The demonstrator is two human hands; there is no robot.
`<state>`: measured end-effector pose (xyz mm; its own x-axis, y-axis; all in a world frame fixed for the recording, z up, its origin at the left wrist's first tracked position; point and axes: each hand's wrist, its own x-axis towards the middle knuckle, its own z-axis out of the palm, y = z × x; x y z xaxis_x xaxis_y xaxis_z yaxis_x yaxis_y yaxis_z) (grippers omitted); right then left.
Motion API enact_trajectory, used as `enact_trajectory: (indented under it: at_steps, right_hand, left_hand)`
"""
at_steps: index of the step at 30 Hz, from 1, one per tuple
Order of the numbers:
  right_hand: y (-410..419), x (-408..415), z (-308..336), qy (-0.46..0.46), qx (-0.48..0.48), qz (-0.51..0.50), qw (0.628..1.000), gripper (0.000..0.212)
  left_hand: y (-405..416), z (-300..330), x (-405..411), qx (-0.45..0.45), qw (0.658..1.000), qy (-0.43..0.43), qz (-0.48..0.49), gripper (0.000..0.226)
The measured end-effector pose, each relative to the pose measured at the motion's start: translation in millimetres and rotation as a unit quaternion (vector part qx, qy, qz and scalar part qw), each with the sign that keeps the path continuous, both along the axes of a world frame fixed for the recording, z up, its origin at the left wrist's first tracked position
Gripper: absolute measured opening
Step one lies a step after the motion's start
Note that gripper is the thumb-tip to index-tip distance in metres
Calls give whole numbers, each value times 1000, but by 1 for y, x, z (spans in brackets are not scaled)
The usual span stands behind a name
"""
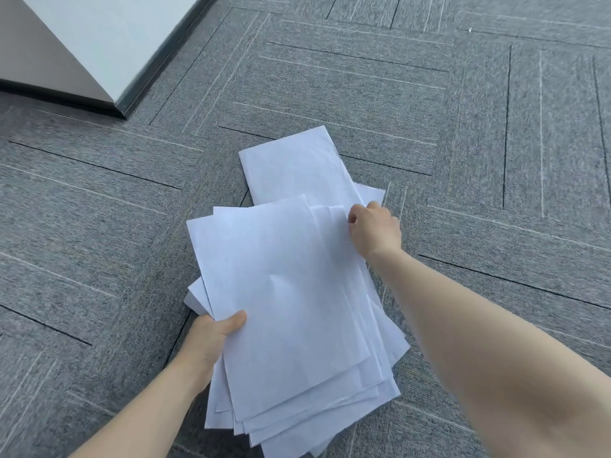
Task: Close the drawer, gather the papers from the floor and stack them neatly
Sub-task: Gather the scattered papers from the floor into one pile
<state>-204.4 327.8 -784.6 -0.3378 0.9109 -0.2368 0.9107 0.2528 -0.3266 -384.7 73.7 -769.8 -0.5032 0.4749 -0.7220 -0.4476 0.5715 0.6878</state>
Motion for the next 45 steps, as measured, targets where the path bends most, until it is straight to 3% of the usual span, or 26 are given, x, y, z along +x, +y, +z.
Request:
enact_trajectory:
  at_steps: [3,8,13,15,20,23,26,32,39,45]
  right_hand:
    - [2,3,-3,-19,7,-13,1000,20]
    - [-3,15,-3,23,-10,-164,986,28]
    - [-10,6,1,14,-59,-238,969,65]
    - [-7,2,3,10,-86,-263,961,69]
    - [-1,-2,7,30,-132,-294,946,42]
    - [-3,2,6,118,-131,-296,939,10]
    - [-7,12,6,212,-92,-321,919,24]
    - [-2,31,23,310,16,-353,883,39]
    - [5,46,63,432,100,-329,834,22]
    - [15,65,111,488,164,-320,795,21]
  left_hand:
    - [1,-2,-1,6,1000,4,-2,30]
    - [7,-4,1,12,1000,10,12,24]
    - [9,-4,-1,17,1000,10,21,28]
    - [9,-5,-1,14,1000,9,21,26]
    - [7,-5,-1,10,1000,3,15,18]
    - [6,-6,-2,8,1000,-2,18,18]
    - [5,-6,-1,7,1000,-10,23,20]
    - [8,-1,3,7,999,-9,33,29]
    - [18,8,14,-1,1000,15,10,27]
    - [20,6,16,-35,999,33,-13,31]
